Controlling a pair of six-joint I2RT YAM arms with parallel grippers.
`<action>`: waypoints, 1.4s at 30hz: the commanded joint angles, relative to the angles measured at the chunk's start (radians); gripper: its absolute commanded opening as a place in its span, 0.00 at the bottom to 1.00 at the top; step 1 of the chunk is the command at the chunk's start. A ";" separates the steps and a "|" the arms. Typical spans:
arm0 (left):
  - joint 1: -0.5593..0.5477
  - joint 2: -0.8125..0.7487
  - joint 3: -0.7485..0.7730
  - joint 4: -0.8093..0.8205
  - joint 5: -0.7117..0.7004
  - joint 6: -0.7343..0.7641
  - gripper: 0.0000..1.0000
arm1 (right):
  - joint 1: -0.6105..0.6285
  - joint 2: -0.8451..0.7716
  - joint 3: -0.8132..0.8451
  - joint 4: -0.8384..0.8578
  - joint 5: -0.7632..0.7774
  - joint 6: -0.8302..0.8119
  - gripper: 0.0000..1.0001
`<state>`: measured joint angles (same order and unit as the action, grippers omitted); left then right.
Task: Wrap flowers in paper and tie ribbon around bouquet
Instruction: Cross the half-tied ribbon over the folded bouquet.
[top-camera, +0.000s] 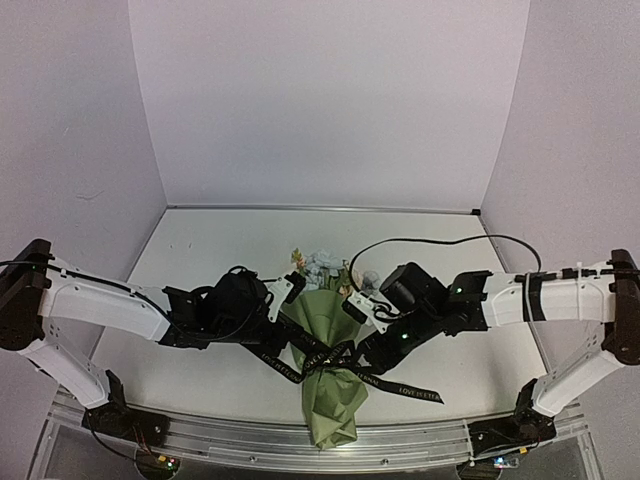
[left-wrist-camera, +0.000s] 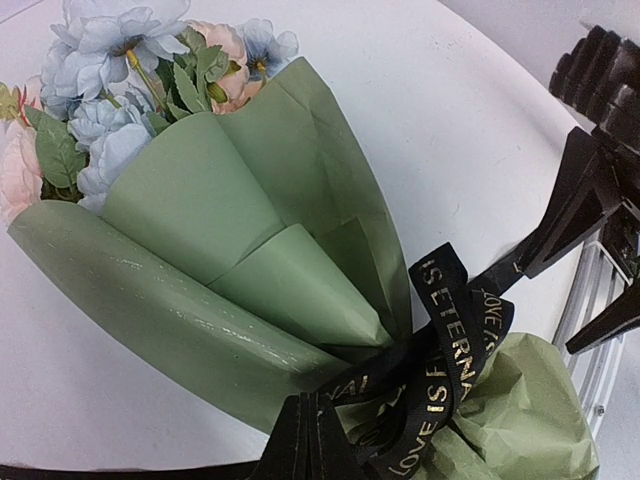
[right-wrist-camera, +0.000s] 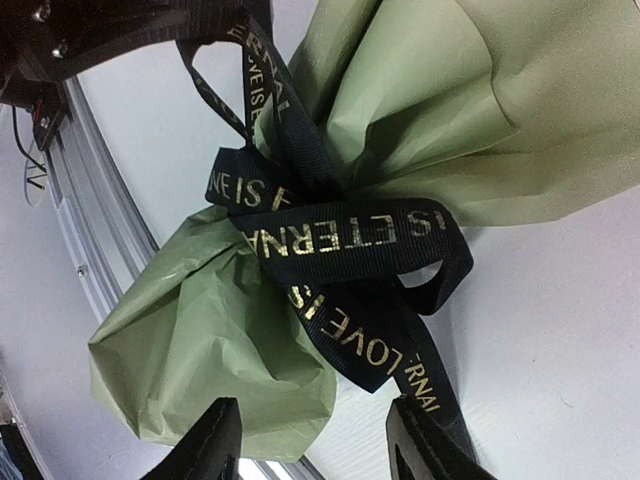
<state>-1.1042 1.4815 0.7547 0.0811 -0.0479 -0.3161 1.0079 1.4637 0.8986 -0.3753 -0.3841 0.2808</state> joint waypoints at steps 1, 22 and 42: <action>0.006 0.006 0.013 0.038 -0.003 -0.010 0.00 | 0.010 0.038 0.000 0.002 0.048 -0.044 0.49; 0.006 -0.015 -0.012 0.047 -0.007 -0.039 0.00 | 0.034 0.117 -0.001 0.092 0.161 0.028 0.12; 0.018 -0.130 -0.164 0.004 -0.215 -0.247 0.00 | 0.034 -0.013 -0.040 -0.124 0.378 0.031 0.00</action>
<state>-1.1001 1.3917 0.6050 0.1020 -0.1867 -0.5173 1.0378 1.4798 0.8524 -0.4195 -0.0734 0.3186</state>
